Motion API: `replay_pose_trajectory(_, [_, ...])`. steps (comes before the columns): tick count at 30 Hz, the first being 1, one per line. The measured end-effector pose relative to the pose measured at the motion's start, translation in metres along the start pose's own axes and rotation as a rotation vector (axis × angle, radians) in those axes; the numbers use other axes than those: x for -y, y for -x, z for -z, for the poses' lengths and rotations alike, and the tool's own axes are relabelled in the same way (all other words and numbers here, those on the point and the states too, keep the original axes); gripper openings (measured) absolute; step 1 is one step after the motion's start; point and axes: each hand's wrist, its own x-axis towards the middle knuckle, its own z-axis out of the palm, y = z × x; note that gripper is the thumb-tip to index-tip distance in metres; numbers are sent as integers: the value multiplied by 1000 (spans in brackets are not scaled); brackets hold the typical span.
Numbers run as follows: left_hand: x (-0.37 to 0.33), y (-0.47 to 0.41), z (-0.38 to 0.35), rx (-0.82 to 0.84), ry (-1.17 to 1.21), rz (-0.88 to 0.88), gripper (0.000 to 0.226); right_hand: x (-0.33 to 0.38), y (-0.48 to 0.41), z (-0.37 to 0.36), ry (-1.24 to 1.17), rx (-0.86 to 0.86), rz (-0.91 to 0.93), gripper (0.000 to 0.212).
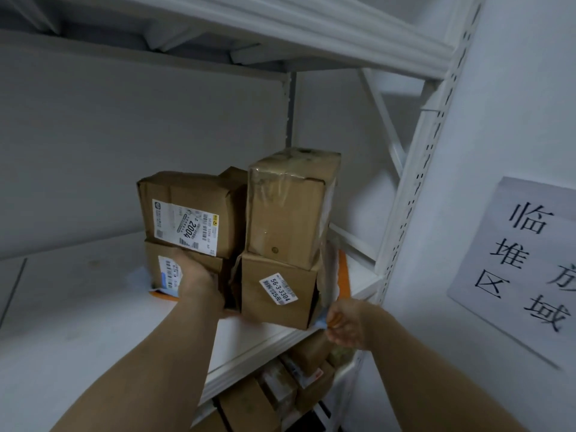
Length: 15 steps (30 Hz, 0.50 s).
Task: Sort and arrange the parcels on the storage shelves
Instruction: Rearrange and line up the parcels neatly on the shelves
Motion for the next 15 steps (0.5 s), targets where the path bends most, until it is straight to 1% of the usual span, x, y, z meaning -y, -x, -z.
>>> replay_pose_trajectory(1, [-2, -1, 1, 47, 33, -9, 89, 0, 0, -2, 20, 18, -9, 13])
replay_pose_trajectory(2, [-2, -11, 1, 71, 46, -19, 96, -1, 1, -4, 39, 38, -15, 13])
replay_pose_trajectory(4, [0, -62, 3, 91, 20, -2, 115, -3, 2, -7, 65, 59, -20, 16])
replay_pose_trajectory(6, [1, -77, 3, 99, -65, 27, 119, -3, 4, -8, 84, 68, -33, 20])
replay_pose_trajectory(8, [2, -66, 3, 72, -165, 2, 113, -1, 7, -6, 127, 94, -59, 21])
replay_pose_trajectory(9, [8, -70, 4, 52, -226, -2, 117, 1, 7, -5, 154, 92, -64, 24])
replay_pose_trajectory(11, [18, -74, 4, -6, -247, 45, 139, 6, 3, -2, 123, 65, -37, 31])
replay_pose_trajectory(12, [22, -75, 2, -36, -242, 54, 143, 10, 0, -4, 57, 33, -16, 29])
replay_pose_trajectory(13, [26, -65, -1, -55, -260, 14, 139, 12, -4, -4, -8, -22, 11, 25])
replay_pose_trajectory(15, [24, -26, -7, -53, -236, -44, 126, 17, -12, -6, -39, -134, 66, 19])
